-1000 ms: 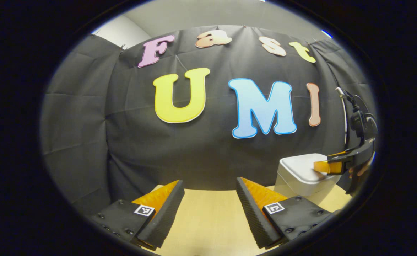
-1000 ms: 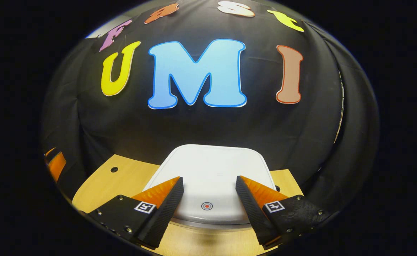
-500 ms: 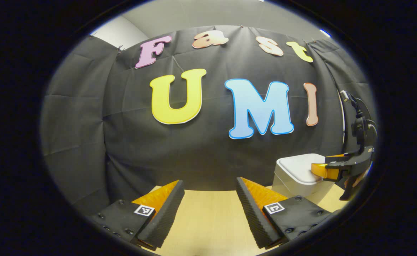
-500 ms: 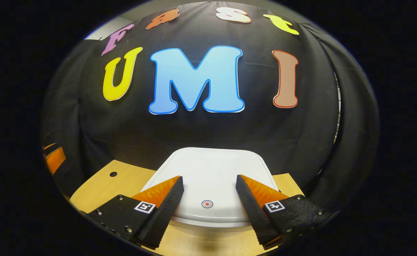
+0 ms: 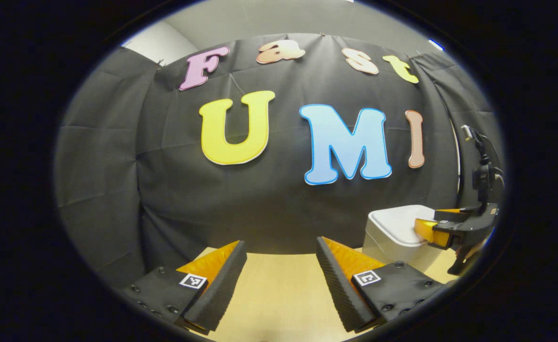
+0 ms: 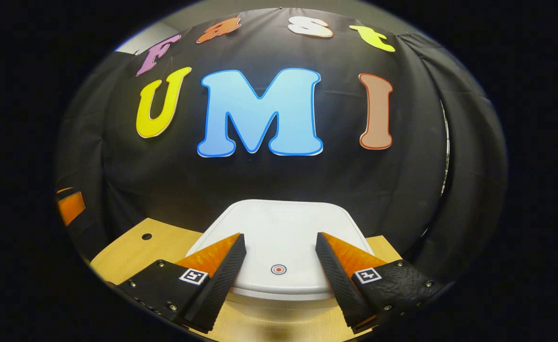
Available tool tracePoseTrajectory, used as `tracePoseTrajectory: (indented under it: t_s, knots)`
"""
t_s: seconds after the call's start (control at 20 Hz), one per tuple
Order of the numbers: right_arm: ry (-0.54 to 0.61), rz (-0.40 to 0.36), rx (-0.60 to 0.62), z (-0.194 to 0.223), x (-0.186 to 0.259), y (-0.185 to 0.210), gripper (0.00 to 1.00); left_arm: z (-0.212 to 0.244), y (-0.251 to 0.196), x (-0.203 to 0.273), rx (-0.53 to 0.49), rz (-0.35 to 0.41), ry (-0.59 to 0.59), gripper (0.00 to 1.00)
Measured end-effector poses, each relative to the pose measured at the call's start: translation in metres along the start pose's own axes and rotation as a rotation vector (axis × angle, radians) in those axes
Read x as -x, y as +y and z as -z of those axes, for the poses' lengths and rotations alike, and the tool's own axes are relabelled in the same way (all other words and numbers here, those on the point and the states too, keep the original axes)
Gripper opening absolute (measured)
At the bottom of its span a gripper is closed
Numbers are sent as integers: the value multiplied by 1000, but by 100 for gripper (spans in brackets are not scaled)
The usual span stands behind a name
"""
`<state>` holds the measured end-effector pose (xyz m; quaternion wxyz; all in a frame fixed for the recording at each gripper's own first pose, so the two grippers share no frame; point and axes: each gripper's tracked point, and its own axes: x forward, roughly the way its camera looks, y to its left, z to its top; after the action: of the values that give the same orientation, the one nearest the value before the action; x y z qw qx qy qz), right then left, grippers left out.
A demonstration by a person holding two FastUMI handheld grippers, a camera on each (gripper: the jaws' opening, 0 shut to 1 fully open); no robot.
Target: Press the lid of the desktop garbage bin to open it, pick up the crumpled paper on the desktop and throw it into the bin, then pick up the pop can on the desktop and drop it into the bin, and finally close the garbage bin lid.
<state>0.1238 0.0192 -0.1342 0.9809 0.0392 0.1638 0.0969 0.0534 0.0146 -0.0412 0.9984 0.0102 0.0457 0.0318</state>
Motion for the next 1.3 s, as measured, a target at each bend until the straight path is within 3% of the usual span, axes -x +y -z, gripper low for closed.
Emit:
tracePoseTrajectory:
  t_s: [0.55,0.95,1.3]
  knots:
    - [-83,28,-33,-5,2,0,96,-1,4,3,-14,-5,2,96]
    - [-77,41,-48,-9,2,-1,94,-6,7,3,-32,-5,-9,98]
    - [-111,62,-57,-39,31,-3,94,-24,7,11,-2,3,-45,98]
